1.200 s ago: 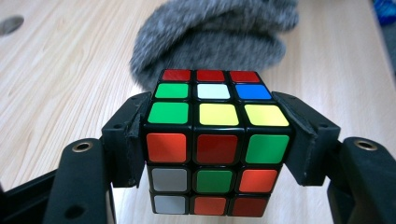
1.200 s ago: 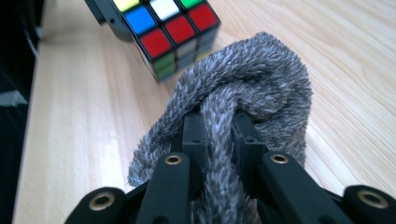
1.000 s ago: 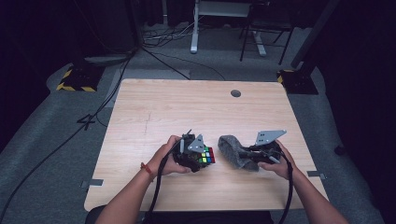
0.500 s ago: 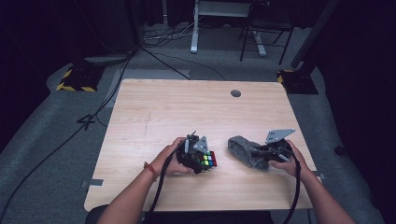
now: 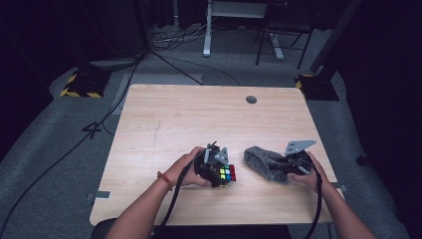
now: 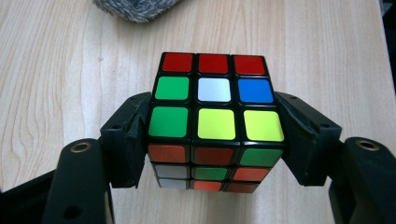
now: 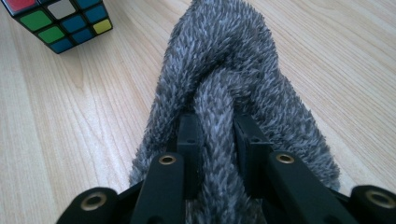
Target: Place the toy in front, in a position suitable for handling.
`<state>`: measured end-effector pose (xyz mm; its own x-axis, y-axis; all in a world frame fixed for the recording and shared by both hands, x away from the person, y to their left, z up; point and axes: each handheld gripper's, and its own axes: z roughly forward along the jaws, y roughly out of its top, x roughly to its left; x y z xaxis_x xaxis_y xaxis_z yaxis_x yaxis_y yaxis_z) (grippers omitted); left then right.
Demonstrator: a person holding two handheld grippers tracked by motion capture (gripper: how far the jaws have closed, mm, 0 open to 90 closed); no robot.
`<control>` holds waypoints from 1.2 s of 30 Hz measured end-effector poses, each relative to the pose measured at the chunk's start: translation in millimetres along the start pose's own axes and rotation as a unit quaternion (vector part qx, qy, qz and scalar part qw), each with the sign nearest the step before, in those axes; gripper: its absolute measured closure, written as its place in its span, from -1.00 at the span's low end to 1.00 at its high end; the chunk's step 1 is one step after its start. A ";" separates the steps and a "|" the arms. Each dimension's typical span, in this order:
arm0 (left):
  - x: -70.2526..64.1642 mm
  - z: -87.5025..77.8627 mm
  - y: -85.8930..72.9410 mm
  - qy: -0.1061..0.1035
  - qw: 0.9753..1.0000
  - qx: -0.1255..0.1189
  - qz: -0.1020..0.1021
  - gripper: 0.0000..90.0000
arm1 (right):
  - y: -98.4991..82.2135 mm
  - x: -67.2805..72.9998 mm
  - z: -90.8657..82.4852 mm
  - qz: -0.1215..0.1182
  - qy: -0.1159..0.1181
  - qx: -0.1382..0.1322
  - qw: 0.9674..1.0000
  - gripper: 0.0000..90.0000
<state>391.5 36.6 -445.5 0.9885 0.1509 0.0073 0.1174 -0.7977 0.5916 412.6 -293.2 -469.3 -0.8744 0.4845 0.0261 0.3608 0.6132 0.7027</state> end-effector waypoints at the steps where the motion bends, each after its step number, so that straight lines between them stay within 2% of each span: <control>1: 1.3 0.8 -3.6 -0.004 1.000 -0.005 -0.003 -0.28 | 0.5 1.3 0.2 0.000 0.000 0.000 1.000 0.67; 2: 2.5 1.7 -7.1 -0.007 1.000 -0.009 -0.007 -0.28 | 0.9 2.1 0.7 -0.003 -0.001 0.000 1.000 0.66; 4: 3.3 4.1 -13.4 0.000 1.000 -0.010 -0.009 -0.29 | 1.4 3.5 1.7 -0.008 0.000 0.000 1.000 0.65; 6: 5.0 4.1 -16.4 -0.006 1.000 -0.022 -0.017 -0.31 | 1.3 3.4 2.8 -0.006 0.004 0.000 1.000 0.64; 9: 5.0 2.1 -17.3 0.001 0.999 -0.031 -0.020 -0.43 | 1.3 3.9 3.3 -0.007 0.002 -0.001 1.000 0.59; 12: 5.0 -2.3 -20.1 -0.001 0.999 -0.042 -0.026 -0.59 | 1.3 5.9 3.0 -0.007 0.001 -0.004 1.000 0.51; 16: -1.7 -10.8 -28.5 0.006 0.999 -0.044 -0.020 -0.64 | 2.3 7.5 1.1 -0.007 -0.002 -0.011 1.000 0.15; 21: -7.3 -15.3 -47.4 0.009 0.999 -0.035 -0.027 -0.65 | 5.6 11.9 -3.2 -0.007 0.005 -0.028 1.000 -0.18; 23: -7.9 -16.9 -56.6 0.015 0.999 -0.028 -0.031 -0.65 | 7.3 14.2 -5.4 -0.005 -0.003 -0.031 1.000 -0.37; 25: -7.7 -19.8 -66.7 0.018 0.999 -0.035 -0.036 -0.64 | 8.1 15.9 -6.8 -0.005 -0.017 -0.033 0.999 -0.40; 26: -7.7 -21.1 -71.6 0.018 0.998 -0.040 -0.042 -0.64 | 7.8 16.4 -7.4 -0.005 -0.017 -0.037 0.999 -0.41; 30: -6.5 -23.7 -88.3 0.032 0.998 -0.040 -0.039 -0.64 | 7.9 16.9 -9.2 0.000 -0.022 -0.045 0.999 -0.44; 32: -3.3 -22.2 -95.4 0.027 0.997 -0.045 -0.054 -0.64 | 8.9 17.6 -12.0 0.001 -0.024 -0.054 0.998 -0.45; 36: 0.6 -18.0 -102.7 0.046 0.997 -0.018 -0.054 -0.61 | 10.0 19.8 -15.8 -0.001 -0.035 -0.064 0.997 -0.43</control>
<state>378.3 129.1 -491.8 0.9569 0.2899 0.0145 0.2184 -0.7519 0.6220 393.8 -287.4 -450.5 -0.8480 0.5295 -0.0220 0.3113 0.5314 0.7878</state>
